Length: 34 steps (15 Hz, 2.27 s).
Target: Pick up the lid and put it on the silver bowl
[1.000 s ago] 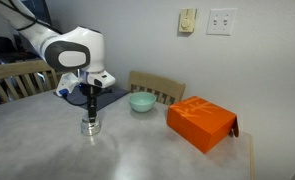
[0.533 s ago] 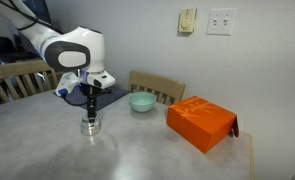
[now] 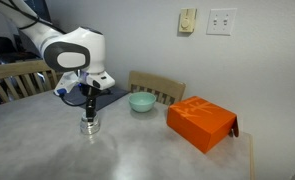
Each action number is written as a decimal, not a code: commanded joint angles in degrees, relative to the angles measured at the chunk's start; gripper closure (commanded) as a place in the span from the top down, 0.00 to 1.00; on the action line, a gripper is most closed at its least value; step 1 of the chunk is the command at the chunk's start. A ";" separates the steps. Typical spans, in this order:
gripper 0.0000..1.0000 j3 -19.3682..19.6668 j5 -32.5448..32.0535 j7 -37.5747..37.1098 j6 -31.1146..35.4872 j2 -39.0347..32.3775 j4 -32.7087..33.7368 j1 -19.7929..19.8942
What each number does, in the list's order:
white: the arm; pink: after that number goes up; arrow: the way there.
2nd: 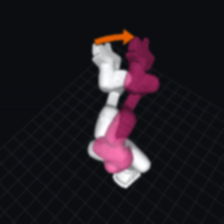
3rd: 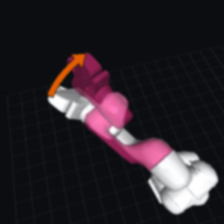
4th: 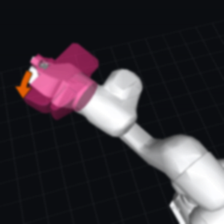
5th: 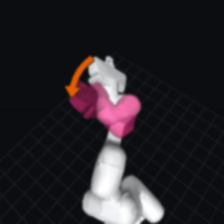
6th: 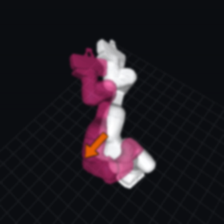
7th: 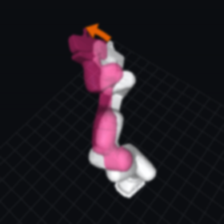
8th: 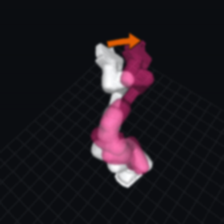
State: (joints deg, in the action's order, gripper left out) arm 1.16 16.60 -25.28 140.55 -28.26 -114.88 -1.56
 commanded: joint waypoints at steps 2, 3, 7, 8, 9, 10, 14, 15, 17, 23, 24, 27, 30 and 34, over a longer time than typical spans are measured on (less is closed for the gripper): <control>0.44 1.25 -0.34 -6.21 -2.50 0.66 -0.79 -1.80; 0.44 2.22 -1.69 -9.60 -3.60 1.00 -0.95 -2.97; 0.44 3.18 -5.03 -18.12 -6.08 2.20 -1.34 -5.48; 0.44 3.09 -5.64 -19.50 -6.50 2.35 -1.28 -5.79; 0.44 2.86 -6.02 -20.49 -6.87 2.53 -1.24 -5.92; 0.44 2.72 -6.48 -21.27 -7.24 2.58 -1.07 -5.98; 0.44 2.36 -7.20 -22.85 -7.81 2.82 -0.99 -6.07; 0.44 2.34 -7.26 -22.88 -7.82 2.93 -1.10 -6.06; 0.44 2.52 -7.78 -23.20 -7.26 3.19 -1.44 -6.22; 0.44 2.30 -9.59 -21.99 -3.10 2.94 -2.54 -6.07; 0.44 2.23 -9.64 -21.73 -2.07 2.82 -2.75 -6.00; 0.44 1.83 -8.77 -20.89 1.11 2.47 -3.81 -5.58; 0.44 1.90 -8.72 -21.25 2.94 2.50 -4.97 -5.78; 0.44 1.83 -8.60 -21.21 4.10 2.85 -5.56 -5.77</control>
State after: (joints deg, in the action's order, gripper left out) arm 3.30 7.56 -47.51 142.12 -26.63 -117.95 -7.60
